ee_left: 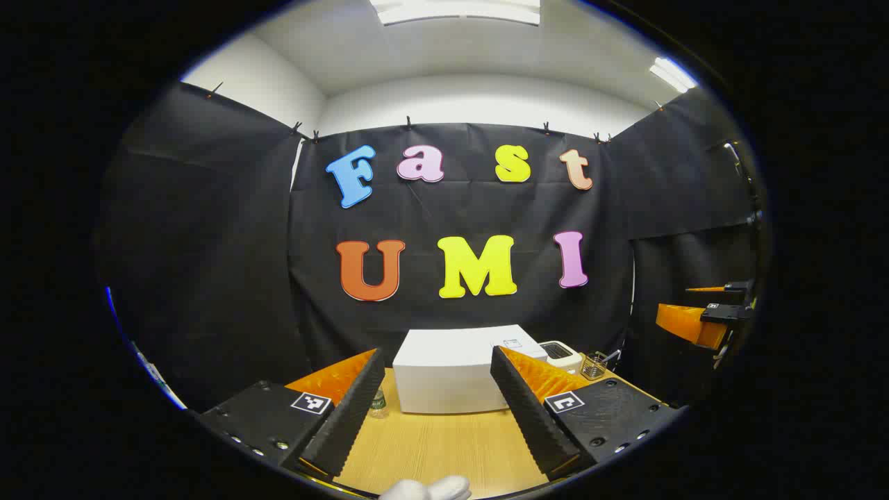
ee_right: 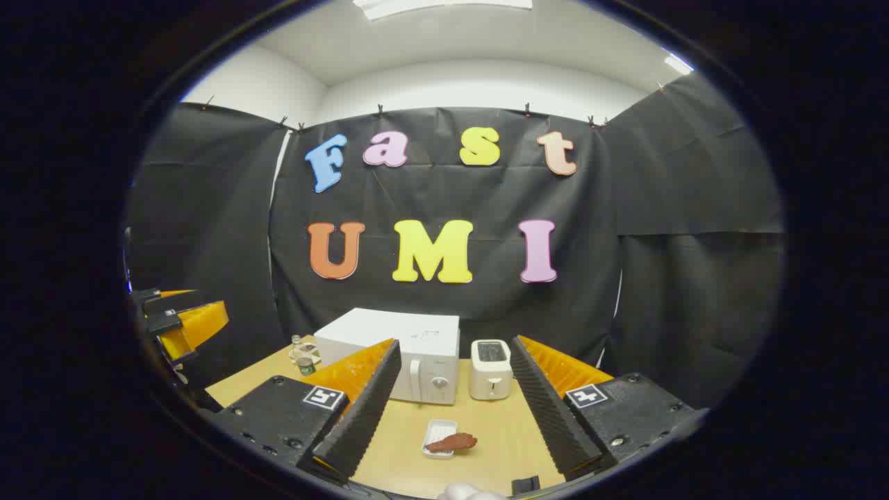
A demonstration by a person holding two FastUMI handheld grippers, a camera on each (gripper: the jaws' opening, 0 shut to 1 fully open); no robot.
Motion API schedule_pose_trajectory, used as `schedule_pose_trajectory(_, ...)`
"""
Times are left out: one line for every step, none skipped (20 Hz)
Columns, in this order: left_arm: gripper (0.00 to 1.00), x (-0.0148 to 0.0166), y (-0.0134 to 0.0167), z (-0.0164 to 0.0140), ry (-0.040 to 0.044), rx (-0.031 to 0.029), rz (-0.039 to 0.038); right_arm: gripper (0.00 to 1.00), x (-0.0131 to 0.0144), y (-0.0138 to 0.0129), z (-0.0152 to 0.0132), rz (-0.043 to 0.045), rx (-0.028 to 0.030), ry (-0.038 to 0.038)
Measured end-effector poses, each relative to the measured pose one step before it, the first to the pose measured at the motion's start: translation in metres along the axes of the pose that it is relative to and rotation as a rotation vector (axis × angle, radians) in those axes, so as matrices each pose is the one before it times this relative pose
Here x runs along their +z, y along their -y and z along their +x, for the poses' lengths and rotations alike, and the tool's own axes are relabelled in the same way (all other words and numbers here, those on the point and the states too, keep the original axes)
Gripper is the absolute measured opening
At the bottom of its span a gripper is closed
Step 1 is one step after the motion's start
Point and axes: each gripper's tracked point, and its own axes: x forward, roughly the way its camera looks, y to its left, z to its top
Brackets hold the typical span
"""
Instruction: Open the microwave oven with the left hand, put the food in, and close the microwave oven.
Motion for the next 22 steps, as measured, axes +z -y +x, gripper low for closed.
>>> schedule_pose_trajectory(0.96, 0.00066, -0.00014, 0.0007, -0.00071, 0.00058, -0.00016, 0.91, -0.00084, 0.00028, 0.0009, 0.00018, -0.00064, -0.00267)
schedule_pose_trajectory(0.96, -0.00076, -0.00023, 0.00163, -0.00451, 0.00026, 0.00128, 1.0, 0.00072, -0.00006, 0.00144, -0.00048, 0.0006, -0.00256)
schedule_pose_trajectory(0.96, -0.00147, 0.00011, 0.00039, -0.00458, 0.00106, -0.00009, 1.0, -0.00102, -0.00059, 0.00077, -0.00094, 0.00033, -0.00281)
schedule_pose_trajectory(0.96, -0.0007, -0.00077, 0.00138, -0.0029, 0.00241, -0.0027, 1.0, 0.00063, -0.00046, 0.00088, -0.00091, 0.00082, -0.00142)
schedule_pose_trajectory(0.96, 0.00001, 0.00009, 0.00104, 0.00079, -0.0002, -0.00366, 1.0, -0.00009, 0.00027, 0.00075, -0.00061, -0.0018, 0.00052)
schedule_pose_trajectory(0.96, 0.00131, -0.0014, 0.00109, 0.00246, 0.00436, -0.00266, 1.0, 0.00107, 0.00015, 0.00107, 0.00051, -0.00079, 0.00257)
schedule_pose_trajectory(0.96, 0.00105, -0.0013, 0.00135, 0.00011, 0.00206, -0.0016, 1.0, -0.00141, 0.00022, -0.00001, 0.0007, -0.00054, 0.00009)
schedule_pose_trajectory(0.96, -0.00074, -0.00067, 0.00112, -0.00012, 0.00196, -0.00265, 1.0, 0.00076, -0.00032, 0.00027, 0.00132, -0.00038, 0.00149)
schedule_pose_trajectory(0.96, 0.00059, -0.00041, 0.00092, 0.00259, -0.00101, -0.0022, 1.0, -0.00114, -0.00049, 0.0012, -0.00058, -0.00106, -0.00219)
schedule_pose_trajectory(0.95, 0.00069, -0.00005, 0.00069, 0.0001, -0.00014, 0.00179, 0.91, 0.0001, 0.00066, 0.00101, 0.00055, -0.00132, 0.0006)
schedule_pose_trajectory(0.96, -0.00106, -0.0008, 0.00126, -0.00253, -0.00001, 0.00427, 1.0, -0.00068, -0.00017, 0.00016, 0.00003, -0.00255, -0.00284)
schedule_pose_trajectory(0.96, -0.00137, -0.0003, 0.00112, -0.0002, -0.00146, 0.00306, 1.0, -0.00042, -0.00009, 0.00111, 0.00127, -0.00123, -0.00073)
schedule_pose_trajectory(0.96, -0.00211, -0.00009, 0.00116, -0.00377, 0.00144, 0.0028, 1.0, -0.00142, 0.00048, 0.00047, 0.00119, -0.00299, -0.00141)
schedule_pose_trajectory(0.96, -0.00149, -0.00041, 0.00079, -0.00221, 0.00118, 0.00056, 1.0, -0.0001, 0.00019, 0.00116, 0.00125, -0.0015, -0.0017)
schedule_pose_trajectory(0.96, -0.00205, -0.00044, 0.00161, -0.00395, -0.00007, -0.00075, 1.0, -0.00129, 0.00067, 0.00086, 0.00171, -0.00284, -0.00067)
schedule_pose_trajectory(0.96, -0.00152, -0.00105, 0.0005, -0.00245, 0.00121, -0.00229, 1.0, 0.00108, 0.00016, 0.00114, 0.00284, -0.00135, 0.00197)
schedule_pose_trajectory(0.96, -0.00128, -0.00037, 0.00123, 0.00026, 0.00059, -0.00061, 1.0, -0.00028, -0.00061, 0.0009, 0.00136, 0.00023, 0.00136)
schedule_pose_trajectory(0.95, -0.00085, -0.0006, 0.00162, -0.00283, 0.00116, 0.00098, 1.0, 0.00056, 0.00045, 0.00192, -0.00054, -0.00192, 0.00053)
schedule_pose_trajectory(0.96, -0.00174, -0.00006, 0.0027, -0.00222, 0.00039, 0.00163, 0.91, -0.00081, 0.00131, 0.00142, -0.00127, -0.00241, 0.00244)
schedule_pose_trajectory(0.96, -0.00233, 0.00187, 0.00208, -0.00374, -0.0016, 0.00127, 1.0, 0.00031, 0.00165, 0.00151, -0.00196, -0.00189, -0.00039)
schedule_pose_trajectory(0.95, -0.00147, 0.00175, 0.00333, -0.00149, -0.00357, 0.00165, 1.0, -0.00071, 0.00256, 0.00132, 0.00008, -0.00385, 0.00246)
schedule_pose_trajectory(0.95, -0.00325, 0.00295, 0.00445, -0.00115, 0.00053, 0.00478, 1.0, 0.00047, 0.00299, 0.00241, 0.0014, -0.00131, -0.00014)
